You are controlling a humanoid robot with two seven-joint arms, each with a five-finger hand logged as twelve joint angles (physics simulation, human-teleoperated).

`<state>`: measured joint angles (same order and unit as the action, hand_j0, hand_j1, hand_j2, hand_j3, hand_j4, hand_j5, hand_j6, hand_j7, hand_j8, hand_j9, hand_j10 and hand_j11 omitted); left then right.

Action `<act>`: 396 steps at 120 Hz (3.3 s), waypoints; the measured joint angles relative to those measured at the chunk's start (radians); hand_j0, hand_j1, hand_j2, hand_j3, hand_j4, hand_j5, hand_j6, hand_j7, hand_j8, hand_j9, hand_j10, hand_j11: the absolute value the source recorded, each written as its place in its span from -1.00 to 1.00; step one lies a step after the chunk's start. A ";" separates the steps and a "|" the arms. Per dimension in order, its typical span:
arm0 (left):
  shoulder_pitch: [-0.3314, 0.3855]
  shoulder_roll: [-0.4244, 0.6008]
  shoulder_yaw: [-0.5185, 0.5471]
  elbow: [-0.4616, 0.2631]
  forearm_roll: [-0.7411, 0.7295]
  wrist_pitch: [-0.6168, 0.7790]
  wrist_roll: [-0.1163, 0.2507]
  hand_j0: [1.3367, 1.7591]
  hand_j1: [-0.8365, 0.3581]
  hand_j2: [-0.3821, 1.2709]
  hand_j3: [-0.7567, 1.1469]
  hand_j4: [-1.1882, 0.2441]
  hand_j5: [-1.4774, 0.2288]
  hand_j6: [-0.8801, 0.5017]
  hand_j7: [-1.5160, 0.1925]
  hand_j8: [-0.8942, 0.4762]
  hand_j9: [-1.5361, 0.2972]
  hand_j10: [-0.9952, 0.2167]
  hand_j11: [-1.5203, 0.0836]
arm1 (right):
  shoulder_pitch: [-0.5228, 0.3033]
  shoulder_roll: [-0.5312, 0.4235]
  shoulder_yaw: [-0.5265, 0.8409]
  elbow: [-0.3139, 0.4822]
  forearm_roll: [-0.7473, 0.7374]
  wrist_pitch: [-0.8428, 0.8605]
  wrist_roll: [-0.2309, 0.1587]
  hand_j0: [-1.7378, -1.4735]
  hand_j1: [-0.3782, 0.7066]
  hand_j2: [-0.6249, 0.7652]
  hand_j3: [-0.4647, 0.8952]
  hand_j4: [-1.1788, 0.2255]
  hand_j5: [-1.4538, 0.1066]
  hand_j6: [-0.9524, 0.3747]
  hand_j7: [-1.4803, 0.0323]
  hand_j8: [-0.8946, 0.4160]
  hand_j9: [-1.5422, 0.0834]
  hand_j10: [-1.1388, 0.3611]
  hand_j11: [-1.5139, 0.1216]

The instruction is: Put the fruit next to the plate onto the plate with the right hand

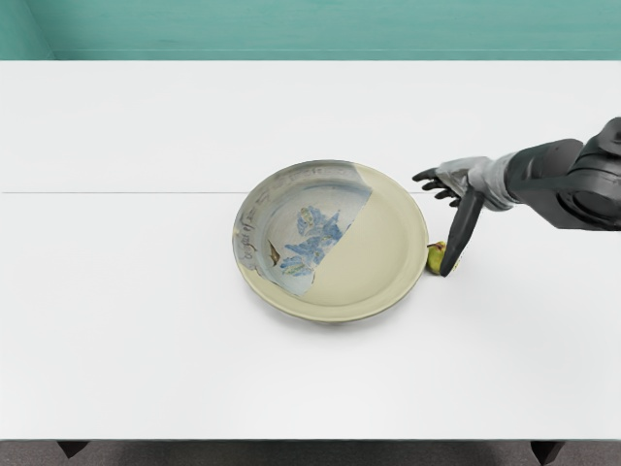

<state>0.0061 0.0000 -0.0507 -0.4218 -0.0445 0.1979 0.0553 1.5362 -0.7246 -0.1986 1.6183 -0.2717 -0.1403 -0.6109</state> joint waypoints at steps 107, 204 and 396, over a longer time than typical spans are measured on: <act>0.000 0.000 0.000 0.000 0.000 0.000 0.000 0.52 0.98 -0.54 -0.21 0.65 0.72 0.27 0.77 0.30 0.67 0.64 0.89 | -0.209 -0.001 -0.012 0.076 -0.241 -0.433 0.000 -0.40 -0.95 -0.10 -0.32 0.68 0.86 0.43 0.96 0.36 0.90 0.52 0.85; 0.000 0.000 0.000 0.000 0.000 0.000 0.000 0.52 0.98 -0.54 -0.21 0.65 0.72 0.27 0.77 0.30 0.67 0.64 0.89 | -0.347 0.041 -0.002 0.074 -0.474 -0.471 0.000 -0.40 -0.95 -0.10 -0.32 0.68 0.86 0.43 0.96 0.36 0.90 0.52 0.85; 0.000 0.000 0.000 0.000 0.000 0.000 0.000 0.52 0.98 -0.54 -0.21 0.65 0.72 0.27 0.77 0.30 0.67 0.64 0.89 | -0.436 0.067 0.030 0.075 -0.584 -0.469 0.001 -0.31 0.33 -0.03 -0.32 -0.20 -0.25 -0.08 -0.23 -0.02 -0.33 0.33 -0.48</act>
<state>0.0061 0.0000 -0.0506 -0.4218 -0.0445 0.1979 0.0553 1.1000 -0.6578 -0.1683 1.6930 -0.8557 -0.6090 -0.6099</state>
